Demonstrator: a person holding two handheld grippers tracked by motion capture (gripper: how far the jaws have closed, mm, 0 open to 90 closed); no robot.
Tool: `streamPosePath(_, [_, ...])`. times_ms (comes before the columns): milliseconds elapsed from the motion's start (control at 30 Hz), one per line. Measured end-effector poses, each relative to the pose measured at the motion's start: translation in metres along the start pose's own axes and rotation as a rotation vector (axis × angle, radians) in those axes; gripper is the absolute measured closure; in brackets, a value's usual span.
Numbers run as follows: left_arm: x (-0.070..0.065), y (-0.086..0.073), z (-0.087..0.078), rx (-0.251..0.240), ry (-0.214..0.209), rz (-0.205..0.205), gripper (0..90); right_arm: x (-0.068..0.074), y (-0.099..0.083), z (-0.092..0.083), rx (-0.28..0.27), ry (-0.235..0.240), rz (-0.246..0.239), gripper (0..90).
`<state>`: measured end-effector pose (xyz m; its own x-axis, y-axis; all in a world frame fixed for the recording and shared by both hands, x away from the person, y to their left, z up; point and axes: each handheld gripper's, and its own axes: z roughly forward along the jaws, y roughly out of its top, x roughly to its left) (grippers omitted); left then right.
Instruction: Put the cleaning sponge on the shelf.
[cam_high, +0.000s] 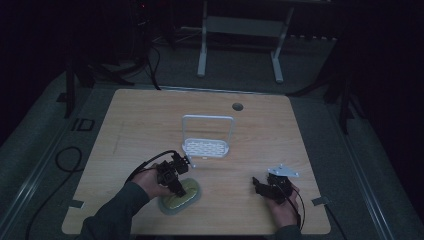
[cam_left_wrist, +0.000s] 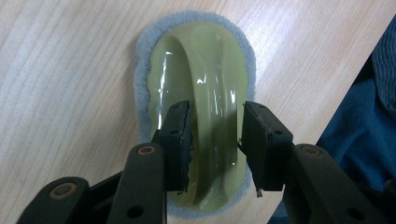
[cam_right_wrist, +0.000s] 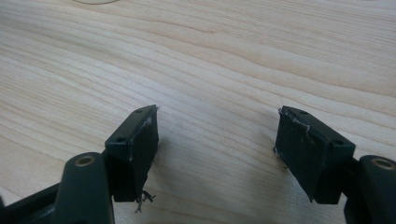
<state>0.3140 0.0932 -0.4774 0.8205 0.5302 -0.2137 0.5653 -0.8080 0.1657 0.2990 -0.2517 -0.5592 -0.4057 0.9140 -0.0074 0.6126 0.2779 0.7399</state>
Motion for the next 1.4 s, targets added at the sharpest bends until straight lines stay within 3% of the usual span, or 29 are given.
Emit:
streamPosePath(500, [-0.002,0.001,0.003,0.014,0.014,0.015,71.1,0.0,0.0,0.0,0.0,0.0,0.0,29.4])
streamPosePath(767, [0.0,0.001,-0.001,-0.009,0.07,0.019,71.7,0.0,0.0,0.0,0.001,0.0,0.001,29.4])
streamPosePath(1400, [0.006,0.006,-0.009,-0.028,0.117,0.043,71.8,0.0,0.0,0.0,0.0,-0.001,0.003,29.4])
